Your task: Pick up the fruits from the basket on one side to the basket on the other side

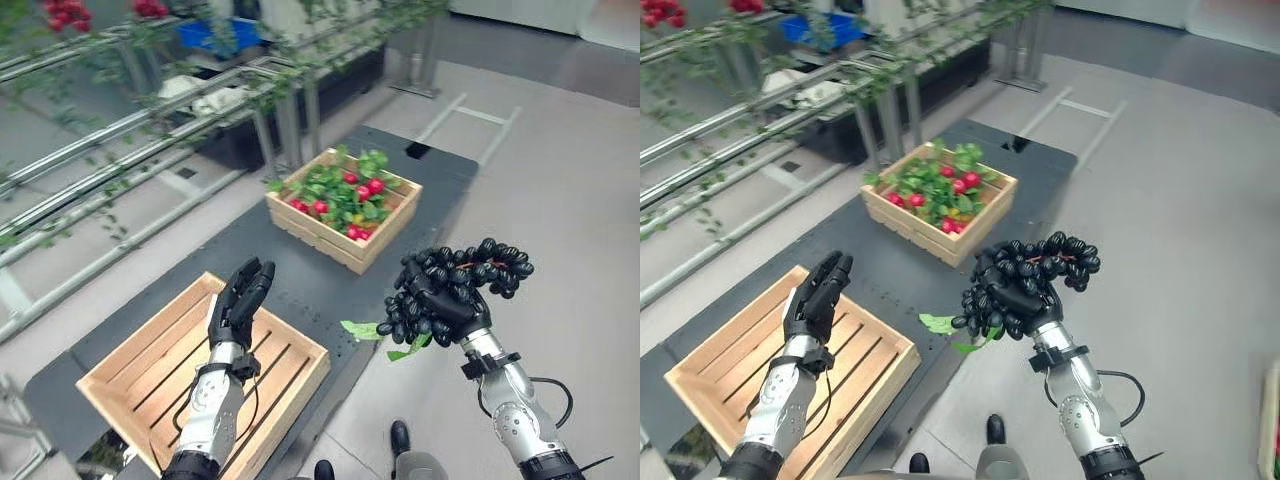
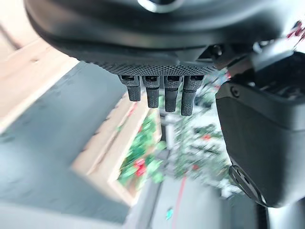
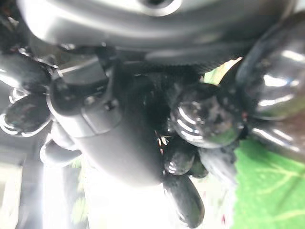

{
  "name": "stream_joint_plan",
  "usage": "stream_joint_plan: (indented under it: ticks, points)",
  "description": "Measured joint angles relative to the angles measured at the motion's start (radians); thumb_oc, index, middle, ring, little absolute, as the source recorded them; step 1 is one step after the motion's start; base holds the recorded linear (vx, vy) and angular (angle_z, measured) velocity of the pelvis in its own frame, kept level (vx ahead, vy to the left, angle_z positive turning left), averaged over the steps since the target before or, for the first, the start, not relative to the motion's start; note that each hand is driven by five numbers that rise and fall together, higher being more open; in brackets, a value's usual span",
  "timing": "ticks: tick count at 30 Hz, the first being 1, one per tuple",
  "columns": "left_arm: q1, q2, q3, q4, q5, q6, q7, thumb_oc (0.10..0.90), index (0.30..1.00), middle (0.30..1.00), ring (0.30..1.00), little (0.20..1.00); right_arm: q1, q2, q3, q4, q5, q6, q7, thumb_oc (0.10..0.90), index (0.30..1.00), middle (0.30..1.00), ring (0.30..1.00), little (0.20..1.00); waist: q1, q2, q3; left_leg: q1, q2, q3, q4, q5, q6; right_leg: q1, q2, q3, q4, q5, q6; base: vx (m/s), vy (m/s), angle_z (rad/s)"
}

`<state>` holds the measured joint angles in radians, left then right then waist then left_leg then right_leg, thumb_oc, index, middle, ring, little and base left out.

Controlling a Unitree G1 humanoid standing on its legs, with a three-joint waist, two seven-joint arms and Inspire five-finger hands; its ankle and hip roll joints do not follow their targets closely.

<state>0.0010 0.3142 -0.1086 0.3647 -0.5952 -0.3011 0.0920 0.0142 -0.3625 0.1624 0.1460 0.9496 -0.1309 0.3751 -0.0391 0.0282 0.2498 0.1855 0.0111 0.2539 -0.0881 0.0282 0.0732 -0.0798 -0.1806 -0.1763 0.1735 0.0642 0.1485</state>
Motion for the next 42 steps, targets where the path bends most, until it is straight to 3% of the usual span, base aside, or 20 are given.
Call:
stream_joint_plan:
  ticks: [2,4,5,8,9,10,11,12,17,20,26,28,29,32,33,34,36,37,39,42]
  points:
    - [0.001,0.002,-0.001,0.001,-0.001,0.019,-0.015,0.8,0.9,0.9,0.9,0.9,0.03,0.008,0.004,0.024,-0.001,0.003,-0.002,0.4,0.3,0.3,0.3,0.3,0.001,0.001,0.003,-0.012,0.028,-0.006,0.0,0.005,-0.007,0.016,-0.002,0.027,0.125,-0.023,0.0,-0.17,-0.018,-0.13]
    - [0.008,0.006,-0.001,0.001,-0.008,0.022,-0.016,0.8,0.9,0.9,0.9,0.9,0.036,0.017,0.022,0.028,-0.004,0.003,-0.002,0.4,0.3,0.3,0.3,0.3,0.022,-0.001,0.007,-0.029,0.06,0.014,0.0,0.016,-0.028,0.038,-0.004,-0.013,0.182,-0.089,-0.02,-0.08,-0.038,-0.2]
    - [0.023,0.009,-0.001,0.004,-0.009,0.024,-0.011,0.8,0.9,0.9,0.9,0.9,0.032,0.023,0.047,0.028,-0.005,0.002,-0.002,0.4,0.3,0.3,0.3,0.3,0.043,-0.009,0.008,-0.032,0.062,0.013,0.001,0.018,-0.046,0.049,0.007,-0.053,0.155,-0.104,-0.024,-0.03,-0.072,-0.4]
    - [0.07,0.012,0.013,0.026,-0.01,0.025,0.021,0.8,0.9,0.9,0.9,0.9,-0.021,0.038,0.101,0.052,-0.012,0.002,-0.001,0.4,0.3,0.3,0.3,0.3,0.101,-0.023,0.007,-0.038,0.033,-0.028,-0.01,0.005,-0.036,0.085,0.049,-0.083,-0.015,-0.102,-0.022,-0.09,-0.264,-1.17]
    - [0.073,0.006,0.028,0.03,-0.015,0.029,0.032,0.8,0.9,0.9,0.9,0.9,-0.016,0.048,0.102,0.055,-0.012,0.002,-0.001,0.4,0.3,0.3,0.3,0.3,0.106,-0.039,0.002,-0.043,0.045,-0.002,-0.002,0.019,-0.055,0.106,0.051,-0.106,-0.018,-0.146,-0.076,-0.13,-0.297,-0.84]
    - [0.074,0.006,0.028,0.03,-0.02,0.029,0.035,0.8,0.9,0.9,0.9,0.9,-0.011,0.048,0.102,0.055,-0.012,0.002,-0.001,0.4,0.3,0.3,0.3,0.3,0.107,-0.044,0.0,-0.041,0.053,0.015,-0.002,0.023,-0.062,0.118,0.045,-0.137,-0.032,-0.157,-0.082,-0.14,-0.29,-0.64]
    - [0.08,0.006,0.031,0.029,-0.027,0.028,0.05,0.8,0.9,0.9,0.9,0.9,-0.011,0.048,0.106,0.065,-0.014,0.002,0.002,0.4,0.3,0.3,0.3,0.3,0.122,-0.05,-0.004,-0.039,0.077,0.103,-0.002,0.027,-0.075,0.14,0.016,-0.25,-0.041,-0.172,-0.095,-0.12,-0.238,-0.8]
    - [0.084,0.013,0.046,0.029,-0.031,0.028,0.068,0.8,0.9,0.9,0.9,0.9,-0.018,0.052,0.121,0.079,-0.014,0.002,0.002,0.4,0.3,0.3,0.3,0.3,0.136,-0.065,-0.014,-0.042,0.096,0.14,-0.001,0.034,-0.102,0.156,0.014,-0.251,-0.083,-0.132,-0.038,-0.13,-0.244,-0.85]
    - [0.078,-0.022,0.014,0.028,-0.047,0.029,0.071,0.8,0.9,0.9,0.9,0.9,0.009,0.009,0.122,0.089,-0.024,0.006,0.003,0.4,0.3,0.3,0.3,0.3,0.099,-0.047,-0.045,-0.041,0.164,0.103,-0.002,0.05,-0.123,0.226,0.135,-0.199,-0.262,-0.048,-0.089,-0.11,-0.181,-0.33]
    - [0.075,-0.055,-0.016,0.022,-0.045,0.029,0.053,0.8,0.9,0.9,0.9,0.9,0.029,-0.017,0.121,0.096,-0.043,0.01,0.002,0.4,0.3,0.3,0.3,0.3,0.055,-0.028,-0.069,-0.048,0.163,0.078,-0.002,0.052,-0.133,0.223,0.145,-0.194,-0.262,-0.048,-0.09,-0.13,-0.173,-0.07]
    - [0.069,-0.065,-0.027,0.021,-0.044,0.029,0.046,0.8,0.9,0.9,0.9,0.9,0.069,0.01,0.126,0.133,-0.05,0.061,0.001,0.4,0.3,0.3,0.3,0.3,0.041,-0.02,-0.097,-0.05,0.153,0.072,-0.001,0.056,-0.146,0.212,0.14,-0.19,-0.262,-0.043,-0.086,-0.13,-0.096,-0.01]
    - [0.075,-0.067,-0.027,0.021,-0.046,0.03,0.047,0.8,0.9,0.9,0.9,0.9,0.082,0.021,0.128,0.135,-0.053,0.083,-0.002,0.4,0.3,0.3,0.3,0.3,0.043,-0.019,-0.098,-0.049,0.143,0.031,-0.001,0.056,-0.145,0.206,0.137,-0.152,-0.261,-0.042,-0.084,-0.21,0.066,-0.16]
    - [0.082,-0.066,-0.028,0.021,-0.046,0.031,0.06,0.8,0.9,0.9,0.9,0.9,0.075,0.028,0.131,0.157,-0.052,0.113,-0.002,0.4,0.3,0.3,0.3,0.3,0.062,-0.035,-0.103,-0.072,0.124,-0.049,0.05,0.054,-0.146,0.178,0.126,-0.023,-0.253,-0.042,-0.085,-0.17,0.125,-0.43]
    - [0.109,-0.065,-0.022,0.02,-0.045,0.031,0.093,0.8,0.9,0.9,0.9,0.9,0.038,0.058,0.139,0.237,-0.053,0.159,-0.002,0.4,0.3,0.3,0.3,0.3,0.09,-0.083,-0.102,-0.155,0.06,-0.194,0.284,0.034,-0.153,0.142,0.07,0.152,-0.217,-0.037,-0.084,-0.16,0.264,-0.94]
    - [0.123,-0.065,-0.023,0.021,-0.045,0.031,0.112,0.8,0.9,0.9,0.9,0.9,0.029,0.06,0.14,0.258,-0.053,0.173,-0.002,0.4,0.3,0.3,0.3,0.3,0.097,-0.09,-0.103,-0.166,0.022,-0.27,0.309,-0.026,-0.125,0.142,0.057,0.197,-0.219,-0.026,-0.071,-0.11,0.296,-1.31]
    - [0.127,-0.067,-0.028,0.021,-0.043,0.031,0.117,0.8,0.9,0.9,0.9,0.9,0.03,0.059,0.14,0.261,-0.055,0.175,-0.002,0.4,0.3,0.3,0.3,0.3,0.1,-0.076,-0.109,-0.152,0.0,-0.312,0.276,-0.047,-0.108,0.136,0.054,0.207,-0.222,-0.019,-0.064,-0.16,0.368,-1.22]
    - [0.105,-0.061,-0.043,0.039,-0.035,0.024,0.114,0.8,0.9,0.9,0.9,0.9,0.027,0.047,0.136,0.289,-0.081,0.186,0.005,0.4,0.3,0.3,0.3,0.3,0.068,-0.018,-0.131,-0.146,-0.032,-0.34,0.174,-0.056,-0.06,0.09,0.075,0.174,-0.191,0.005,-0.037,-0.2,0.326,-1.05]
    - [0.088,-0.048,-0.042,0.051,-0.035,0.022,0.115,0.8,0.9,0.9,0.9,0.9,0.027,0.051,0.135,0.3,-0.082,0.199,0.003,0.4,0.3,0.3,0.3,0.3,0.068,-0.022,-0.132,-0.152,-0.037,-0.342,0.156,-0.056,-0.058,0.079,0.068,0.163,-0.169,0.0,-0.027,-0.23,0.205,-0.67]
    - [0.038,-0.015,-0.043,0.061,-0.031,0.023,0.1,0.8,0.9,0.9,0.9,0.9,0.051,0.056,0.17,0.328,-0.083,0.24,0.017,0.4,0.3,0.3,0.3,0.3,0.042,-0.078,-0.127,-0.168,-0.066,-0.352,0.133,-0.037,-0.04,0.049,0.038,0.161,-0.172,0.002,-0.019,-0.19,0.15,-0.22]
    - [0.021,-0.008,-0.044,0.061,-0.025,0.022,0.083,0.8,0.9,0.9,0.9,0.9,0.059,0.081,0.189,0.41,-0.123,0.279,0.033,0.4,0.3,0.3,0.3,0.3,0.046,-0.101,-0.131,-0.159,-0.068,-0.353,0.074,0.003,-0.029,0.045,0.039,0.138,-0.166,-0.006,-0.031,-0.11,0.126,-0.03]
